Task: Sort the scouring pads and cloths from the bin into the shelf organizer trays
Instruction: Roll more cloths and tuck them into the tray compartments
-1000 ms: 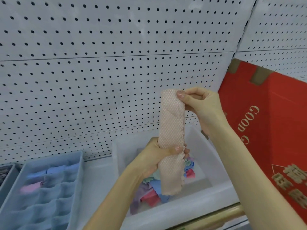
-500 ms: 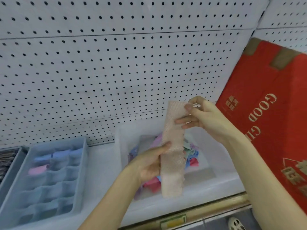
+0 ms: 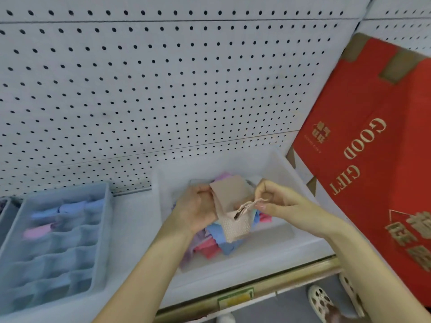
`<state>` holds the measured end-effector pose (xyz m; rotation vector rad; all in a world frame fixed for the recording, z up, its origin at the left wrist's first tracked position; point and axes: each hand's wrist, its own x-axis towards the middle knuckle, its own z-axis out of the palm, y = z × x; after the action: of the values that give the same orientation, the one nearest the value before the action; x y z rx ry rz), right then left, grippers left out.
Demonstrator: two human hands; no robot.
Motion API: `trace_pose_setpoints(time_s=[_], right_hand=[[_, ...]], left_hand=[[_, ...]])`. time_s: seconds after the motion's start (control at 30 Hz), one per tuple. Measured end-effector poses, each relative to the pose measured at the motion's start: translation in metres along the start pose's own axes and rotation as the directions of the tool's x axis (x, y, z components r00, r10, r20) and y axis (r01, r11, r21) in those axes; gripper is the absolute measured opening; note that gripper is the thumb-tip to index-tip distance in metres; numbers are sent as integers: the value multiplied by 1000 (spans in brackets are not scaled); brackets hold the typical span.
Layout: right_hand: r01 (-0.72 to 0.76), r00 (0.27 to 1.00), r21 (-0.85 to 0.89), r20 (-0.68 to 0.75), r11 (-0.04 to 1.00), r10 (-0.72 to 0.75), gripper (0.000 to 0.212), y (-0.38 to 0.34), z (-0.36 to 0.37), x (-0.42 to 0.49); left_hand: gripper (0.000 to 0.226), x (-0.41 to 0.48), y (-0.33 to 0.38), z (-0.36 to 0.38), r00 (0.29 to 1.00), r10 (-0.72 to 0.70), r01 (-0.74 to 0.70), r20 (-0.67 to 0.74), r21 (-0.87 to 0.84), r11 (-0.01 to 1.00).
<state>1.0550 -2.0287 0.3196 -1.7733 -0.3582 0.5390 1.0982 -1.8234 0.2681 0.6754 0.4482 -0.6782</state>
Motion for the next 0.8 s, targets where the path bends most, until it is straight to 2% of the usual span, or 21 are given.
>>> trace_pose_setpoints(time_s=[0.1,0.2,0.33,0.43,0.47,0.5,0.53,0.6,0.63,0.67,0.73,0.8], right_hand=[[8,999,-72,48,997,-4,12,-2,4,0],[26,997,-218,81,976,-9,9,-3,9,0],[28,997,-295,81,955,-5,7,-2,13,0],[74,992,-476,123,876,-16,4,-1,11,-3],[77,992,-484,127,872,-17,6,-1,10,-6],[69,996,-432,88,899,-34,7,-2,9,-9],[60,997,-327,-22,943,-71,8,-4,8,-10],[94,935,-68,-337,993,-111,8,-4,4,-6],[98,909,21,-408,995,-81,11,-3,4,-2],[73,919,68,-392,995,-41,16,-3,6,4],[-46,973,93,-222,995,66,26,-4,15,16],[-141,978,90,-143,986,153,35,-7,25,24]], left_hand=[[45,-2,6,3,1000,20,-20,-6,-8,1000],[63,-3,10,9,1000,22,-22,5,88,996],[39,-6,14,23,999,54,-53,-2,202,978],[32,-10,20,24,995,85,-96,58,236,967],[31,-11,22,23,992,101,-117,75,244,963],[31,-12,24,22,989,113,-133,97,240,962],[32,-13,25,21,985,121,-146,119,228,963],[32,-17,26,23,976,130,-166,177,205,965],[31,-20,26,25,967,133,-177,216,204,963],[31,-22,27,28,959,137,-191,249,211,959],[30,-27,28,34,940,144,-226,310,246,943],[31,-28,31,39,923,183,-286,339,284,915]])
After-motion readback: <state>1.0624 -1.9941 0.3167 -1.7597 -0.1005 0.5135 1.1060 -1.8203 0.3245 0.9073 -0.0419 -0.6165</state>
